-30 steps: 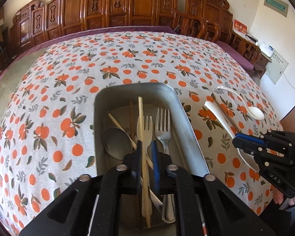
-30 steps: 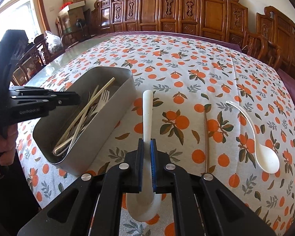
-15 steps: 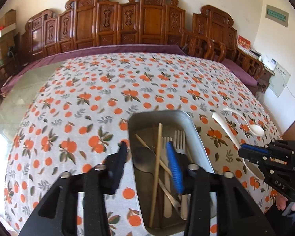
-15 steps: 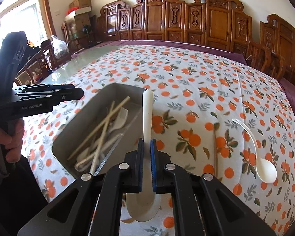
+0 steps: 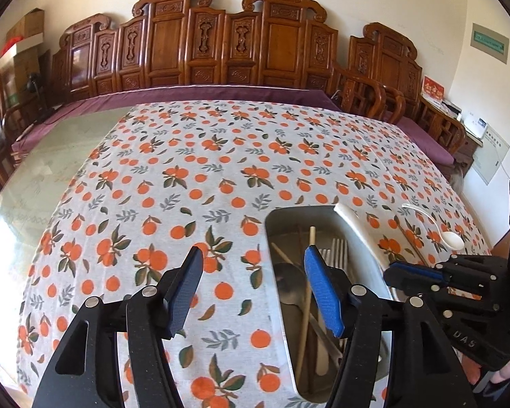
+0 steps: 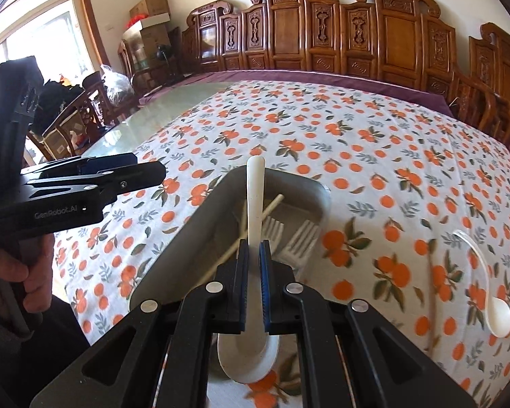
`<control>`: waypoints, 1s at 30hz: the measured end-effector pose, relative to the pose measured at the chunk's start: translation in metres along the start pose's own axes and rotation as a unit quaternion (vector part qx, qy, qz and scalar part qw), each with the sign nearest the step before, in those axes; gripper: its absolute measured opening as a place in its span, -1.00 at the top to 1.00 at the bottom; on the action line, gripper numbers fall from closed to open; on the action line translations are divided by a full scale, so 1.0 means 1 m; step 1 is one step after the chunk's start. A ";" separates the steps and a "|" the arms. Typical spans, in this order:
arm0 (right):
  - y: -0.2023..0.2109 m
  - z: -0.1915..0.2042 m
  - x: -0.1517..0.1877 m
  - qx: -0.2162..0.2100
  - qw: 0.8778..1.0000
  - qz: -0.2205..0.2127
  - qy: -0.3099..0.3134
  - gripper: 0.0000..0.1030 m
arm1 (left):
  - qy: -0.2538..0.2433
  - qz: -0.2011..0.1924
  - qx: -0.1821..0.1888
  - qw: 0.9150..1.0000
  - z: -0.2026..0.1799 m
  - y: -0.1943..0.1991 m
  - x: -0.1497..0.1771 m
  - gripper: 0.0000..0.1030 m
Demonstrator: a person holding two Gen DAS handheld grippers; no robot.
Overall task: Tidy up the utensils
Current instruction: 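Lower the white plastic spoon into the tray and open the right tool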
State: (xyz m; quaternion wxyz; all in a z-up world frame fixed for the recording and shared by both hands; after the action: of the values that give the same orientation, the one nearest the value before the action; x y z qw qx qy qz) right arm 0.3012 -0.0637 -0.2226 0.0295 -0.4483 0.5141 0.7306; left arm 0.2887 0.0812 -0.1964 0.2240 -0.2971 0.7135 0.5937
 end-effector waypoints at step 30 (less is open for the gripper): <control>-0.001 -0.023 0.005 0.011 1.000 -0.004 -0.001 0.80 | -0.006 0.003 0.012 1.000 -0.019 0.000 0.008 -0.15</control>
State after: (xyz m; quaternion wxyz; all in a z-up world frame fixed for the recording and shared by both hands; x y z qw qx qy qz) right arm 0.3133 -0.0830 -0.2284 0.0377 -0.4490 0.5204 0.7253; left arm 0.2831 0.0611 -0.1983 0.2304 -0.2889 0.7196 0.5879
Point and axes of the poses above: each gripper's, at about its wrist camera, not at the fingertips, and y roughly against the way its jaws point, z to its left, x to its underside, the point moved 7 cm from there along -y, roughly the way its jaws point, and after that the axes turned 9 degrees about y, right-handed, at the moved point
